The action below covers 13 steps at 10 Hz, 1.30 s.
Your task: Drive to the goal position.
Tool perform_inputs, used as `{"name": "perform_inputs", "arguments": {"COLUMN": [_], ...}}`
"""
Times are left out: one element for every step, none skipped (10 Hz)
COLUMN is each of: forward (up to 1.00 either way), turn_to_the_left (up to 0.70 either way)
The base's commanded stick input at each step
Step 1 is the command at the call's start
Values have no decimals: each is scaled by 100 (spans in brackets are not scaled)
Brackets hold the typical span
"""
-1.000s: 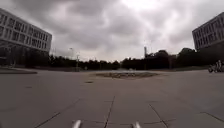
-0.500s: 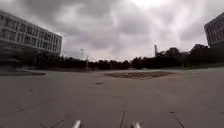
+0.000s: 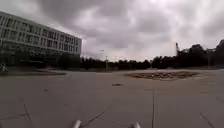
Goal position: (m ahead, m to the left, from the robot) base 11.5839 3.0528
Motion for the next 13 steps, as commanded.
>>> {"name": "perform_inputs", "arguments": {"forward": [100, 100, 100, 100, 100, 100, 100, 100, 100, 100, 100, 100, 100], "turn_to_the_left": [0, 0, 0, 0, 0, 0, 0, 0, 0, 0, 0, 0, 0]}}
